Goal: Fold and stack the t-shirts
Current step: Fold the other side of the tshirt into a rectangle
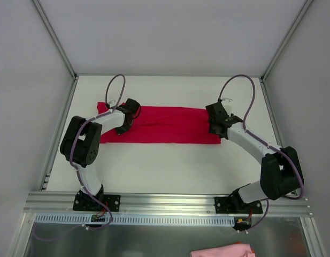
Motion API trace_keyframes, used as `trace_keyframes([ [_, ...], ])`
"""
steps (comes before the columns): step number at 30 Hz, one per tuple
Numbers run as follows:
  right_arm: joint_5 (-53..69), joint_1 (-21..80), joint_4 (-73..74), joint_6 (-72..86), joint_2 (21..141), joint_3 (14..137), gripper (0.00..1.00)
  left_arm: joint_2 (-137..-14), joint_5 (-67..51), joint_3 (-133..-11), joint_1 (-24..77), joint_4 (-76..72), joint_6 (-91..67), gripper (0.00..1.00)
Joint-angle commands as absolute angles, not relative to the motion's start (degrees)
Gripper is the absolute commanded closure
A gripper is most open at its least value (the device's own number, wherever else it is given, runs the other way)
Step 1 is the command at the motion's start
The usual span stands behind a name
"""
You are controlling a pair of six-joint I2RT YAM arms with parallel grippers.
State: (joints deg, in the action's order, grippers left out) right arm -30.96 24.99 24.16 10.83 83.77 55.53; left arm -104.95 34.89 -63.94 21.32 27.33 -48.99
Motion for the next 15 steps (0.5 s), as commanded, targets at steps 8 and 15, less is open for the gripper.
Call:
trace_keyframes([
  [8, -28.39, 25.22, 21.45, 9.58, 80.16, 53.88, 0.50, -101.69, 35.51, -72.59, 18.37, 36.65, -47.21, 1.00],
  [15, -25.75, 26.54, 20.13, 8.44, 80.51, 53.88, 0.50, -103.71, 35.15, -80.40, 17.93, 34.71, -41.67, 0.53],
])
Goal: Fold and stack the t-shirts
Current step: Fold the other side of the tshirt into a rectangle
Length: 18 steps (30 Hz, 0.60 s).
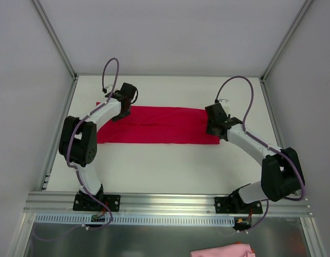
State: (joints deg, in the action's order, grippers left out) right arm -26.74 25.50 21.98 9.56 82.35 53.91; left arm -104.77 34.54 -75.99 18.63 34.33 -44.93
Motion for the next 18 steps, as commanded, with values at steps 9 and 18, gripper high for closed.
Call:
trace_keyframes([
  [9, -26.89, 29.44, 21.00, 8.09, 78.66, 54.32, 0.50, -106.69, 33.84, -86.13, 17.14, 36.12, -39.99, 0.24],
  [18, -28.56, 31.46, 23.03, 7.91, 76.38, 54.93, 0.50, -108.54, 32.35, -86.31, 16.79, 35.95, -39.73, 0.23],
])
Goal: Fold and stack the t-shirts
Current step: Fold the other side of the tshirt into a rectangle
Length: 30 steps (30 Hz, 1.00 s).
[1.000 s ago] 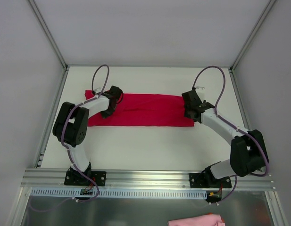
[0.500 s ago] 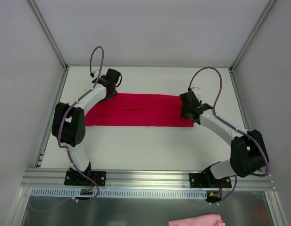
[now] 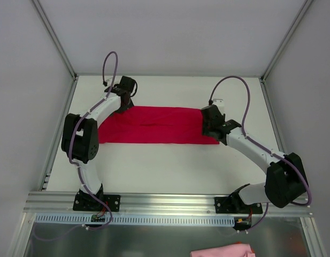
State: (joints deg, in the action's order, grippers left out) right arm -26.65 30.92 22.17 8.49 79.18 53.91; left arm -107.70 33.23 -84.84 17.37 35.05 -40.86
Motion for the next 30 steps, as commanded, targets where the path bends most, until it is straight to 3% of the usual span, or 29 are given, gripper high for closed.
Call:
trace_keyframes([
  [1, -28.56, 31.55, 22.94, 7.74, 75.94, 54.93, 0.50, -108.98, 32.26, -86.31, 16.70, 35.95, -39.81, 0.23],
  [12, -30.14, 31.64, 22.76, 6.59, 76.03, 54.93, 0.50, -118.03, 29.09, -95.34, 16.08, 37.52, -39.02, 0.30],
  [13, -30.15, 31.64, 22.68, 6.59, 76.11, 54.93, 0.50, -118.56, 29.09, -96.06, 16.00, 37.88, -38.85, 0.33],
  [17, -30.15, 31.73, 22.24, 6.24, 76.46, 55.11, 0.50, -119.09, 27.95, -97.21, 16.00, 36.57, -38.50, 0.83],
  [21, -29.88, 31.64, 22.41, 6.24, 77.96, 55.55, 0.50, -120.76, 27.42, -101.49, 16.08, 38.22, -37.97, 1.00],
  [28, -29.88, 31.99, 22.94, 6.33, 76.91, 55.55, 0.50, -126.81, 28.21, -108.71, 16.08, 41.74, -37.27, 0.99],
  [29, -29.97, 32.08, 22.85, 6.33, 76.82, 55.46, 0.50, -127.70, 27.95, -110.55, 16.08, 42.79, -37.35, 0.94],
  [30, -29.97, 32.25, 22.94, 6.15, 76.64, 55.46, 0.50, -128.31, 27.86, -111.26, 16.08, 43.24, -37.35, 0.82],
])
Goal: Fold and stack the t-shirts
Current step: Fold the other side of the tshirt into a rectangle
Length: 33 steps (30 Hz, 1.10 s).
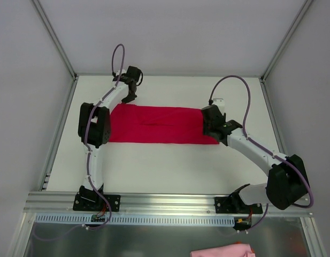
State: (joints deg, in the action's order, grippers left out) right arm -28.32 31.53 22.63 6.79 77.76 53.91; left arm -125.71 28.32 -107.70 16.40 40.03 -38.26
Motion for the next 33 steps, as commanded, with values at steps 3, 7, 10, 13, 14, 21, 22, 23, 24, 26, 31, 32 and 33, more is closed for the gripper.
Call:
trace_keyframes([
  [3, -30.15, 32.61, 23.03, 5.98, 76.73, 55.72, 0.49, -128.76, 27.95, -110.92, 16.08, 43.25, -37.79, 0.27],
  [7, -30.06, 33.05, 23.47, 5.98, 77.17, 56.34, 0.49, -126.66, 27.69, -108.55, 16.17, 42.80, -37.71, 0.01],
  [10, -30.06, 33.57, 23.47, 5.98, 77.34, 56.86, 0.50, -123.94, 28.91, -106.01, 16.26, 43.07, -38.23, 0.01],
  [13, -30.15, 34.19, 23.99, 6.06, 77.08, 57.65, 0.50, -118.25, 31.28, -98.75, 17.22, 41.93, -40.25, 0.01],
  [14, -30.49, 34.45, 24.17, 5.98, 76.82, 57.74, 0.50, -116.30, 31.81, -96.00, 17.49, 40.53, -40.60, 0.01],
  [21, -29.97, 36.03, 21.02, 7.82, 74.27, 54.06, 0.50, -100.90, 29.70, -72.70, 20.39, 24.61, -41.92, 0.01],
  [22, -29.80, 36.12, 20.57, 8.17, 74.01, 53.27, 0.50, -101.33, 29.79, -72.69, 20.83, 24.96, -42.18, 0.01],
  [23, -30.06, 36.30, 20.39, 8.96, 73.92, 52.22, 0.50, -102.03, 29.53, -72.95, 20.92, 25.40, -42.45, 0.01],
  [24, -30.32, 36.39, 20.30, 9.23, 73.74, 51.86, 0.49, -103.78, 29.62, -74.17, 20.92, 26.10, -42.71, 0.01],
  [26, -31.46, 36.39, 19.95, 10.01, 73.30, 50.20, 0.49, -105.37, 29.44, -74.88, 20.92, 26.81, -42.89, 0.01],
  [31, -31.73, 36.39, 19.59, 11.33, 76.01, 49.39, 0.48, -107.66, 30.06, -78.03, 20.92, 27.07, -41.67, 0.01],
  [32, -31.90, 36.30, 20.21, 11.95, 76.03, 49.74, 0.47, -108.28, 30.15, -78.92, 20.92, 27.33, -41.66, 0.01],
  [33, -32.25, 36.30, 20.82, 12.30, 77.77, 50.09, 0.47, -108.89, 30.41, -79.71, 20.83, 28.03, -41.49, 0.01],
])
